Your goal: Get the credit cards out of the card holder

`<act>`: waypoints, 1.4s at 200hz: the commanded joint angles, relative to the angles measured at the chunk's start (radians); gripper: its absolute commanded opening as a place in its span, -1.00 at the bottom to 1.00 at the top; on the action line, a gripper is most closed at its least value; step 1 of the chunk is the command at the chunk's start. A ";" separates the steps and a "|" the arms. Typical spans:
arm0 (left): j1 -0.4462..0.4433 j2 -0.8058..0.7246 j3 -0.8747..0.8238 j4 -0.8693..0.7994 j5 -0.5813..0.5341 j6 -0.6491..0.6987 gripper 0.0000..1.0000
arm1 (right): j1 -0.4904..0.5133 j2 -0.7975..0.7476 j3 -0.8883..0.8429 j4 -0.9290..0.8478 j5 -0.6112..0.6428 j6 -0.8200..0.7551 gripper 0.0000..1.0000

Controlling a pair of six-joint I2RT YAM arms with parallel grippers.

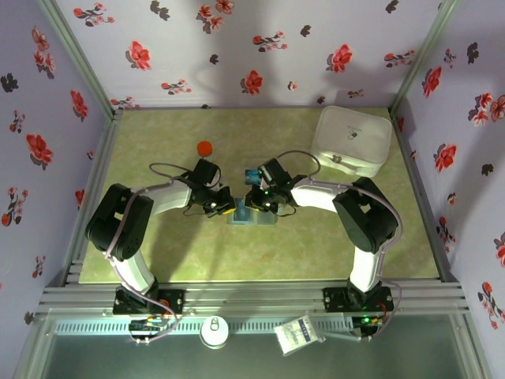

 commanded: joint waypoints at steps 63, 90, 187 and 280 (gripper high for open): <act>0.009 0.019 -0.002 -0.019 -0.011 0.024 -0.98 | 0.009 0.040 0.017 -0.017 0.007 0.000 -0.55; 0.008 0.020 -0.002 -0.020 -0.012 0.025 -0.98 | 0.008 0.026 0.015 -0.053 0.038 -0.019 -0.49; 0.009 0.003 0.010 -0.031 -0.011 0.023 -0.98 | 0.009 -0.016 0.028 -0.108 0.076 -0.052 -0.47; -0.011 -0.029 0.045 -0.044 0.005 0.015 -0.99 | 0.007 -0.059 0.004 -0.082 0.084 -0.052 -0.46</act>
